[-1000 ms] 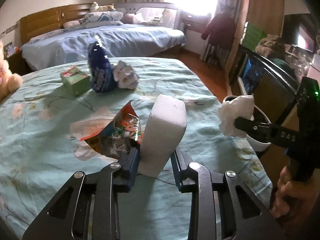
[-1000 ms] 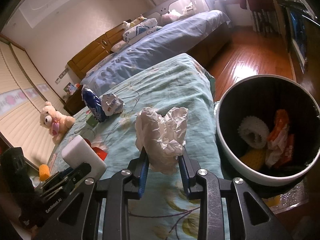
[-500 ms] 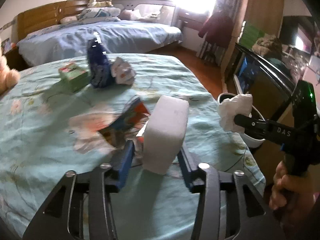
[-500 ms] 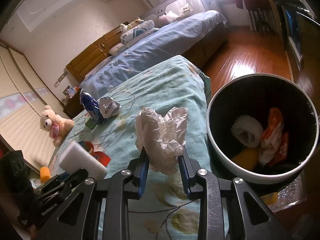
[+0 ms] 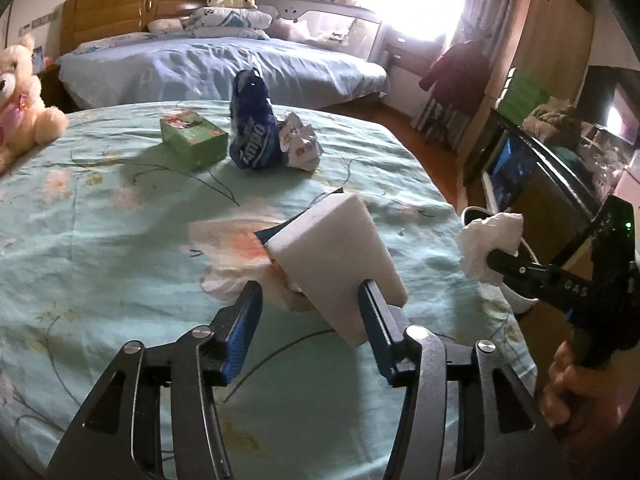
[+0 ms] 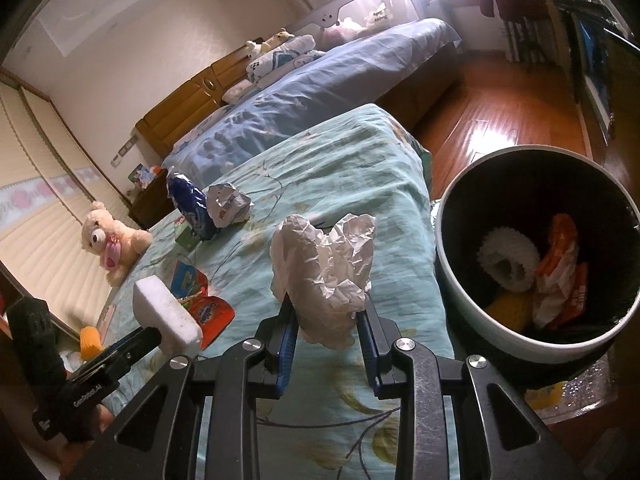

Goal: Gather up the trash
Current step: 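Carry the foam block with left tool toward the bin while right tool carries the tissue, then open right tool to drop the tissue into the bin while left tool drops the foam block, then move both tools back from the bin toward the chip bag and milk box, then grasp the green milk box with left tool while right tool grasps the red chip bag, then carry the milk box and red chip bag over the bin and open both tools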

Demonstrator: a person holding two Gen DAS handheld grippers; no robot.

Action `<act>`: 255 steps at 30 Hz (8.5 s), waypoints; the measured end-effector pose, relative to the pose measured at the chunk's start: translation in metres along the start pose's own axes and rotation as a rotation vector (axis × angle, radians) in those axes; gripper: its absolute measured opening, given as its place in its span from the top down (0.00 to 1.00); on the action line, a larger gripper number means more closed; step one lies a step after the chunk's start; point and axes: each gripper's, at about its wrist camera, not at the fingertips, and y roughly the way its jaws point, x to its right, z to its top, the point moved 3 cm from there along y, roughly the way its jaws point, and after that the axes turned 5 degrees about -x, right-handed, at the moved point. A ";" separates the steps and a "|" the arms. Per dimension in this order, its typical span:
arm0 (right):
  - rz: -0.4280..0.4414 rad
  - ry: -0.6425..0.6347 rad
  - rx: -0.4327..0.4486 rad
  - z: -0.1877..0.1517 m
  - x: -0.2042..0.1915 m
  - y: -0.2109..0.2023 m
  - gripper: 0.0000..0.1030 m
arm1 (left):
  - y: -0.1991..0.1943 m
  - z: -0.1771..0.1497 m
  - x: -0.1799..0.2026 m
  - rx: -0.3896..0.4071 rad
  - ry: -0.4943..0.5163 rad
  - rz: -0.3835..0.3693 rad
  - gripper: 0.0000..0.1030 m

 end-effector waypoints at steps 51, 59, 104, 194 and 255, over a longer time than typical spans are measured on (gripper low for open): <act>-0.171 0.121 0.086 0.020 0.111 -0.059 0.72 | 0.057 0.037 0.179 -0.023 0.305 -0.169 0.76; -0.204 0.125 0.071 0.023 0.129 -0.058 0.71 | 0.072 0.047 0.207 -0.038 0.330 -0.189 0.76; -0.103 0.098 0.046 0.021 0.079 -0.041 0.24 | 0.039 0.029 0.129 -0.028 0.184 -0.120 0.43; 0.058 -0.252 -0.066 0.031 -0.102 0.069 0.90 | 0.070 0.086 -0.104 -0.044 -0.115 0.147 0.48; -0.096 0.119 0.104 0.009 0.082 -0.062 0.91 | 0.034 0.018 0.147 -0.021 0.266 -0.129 0.48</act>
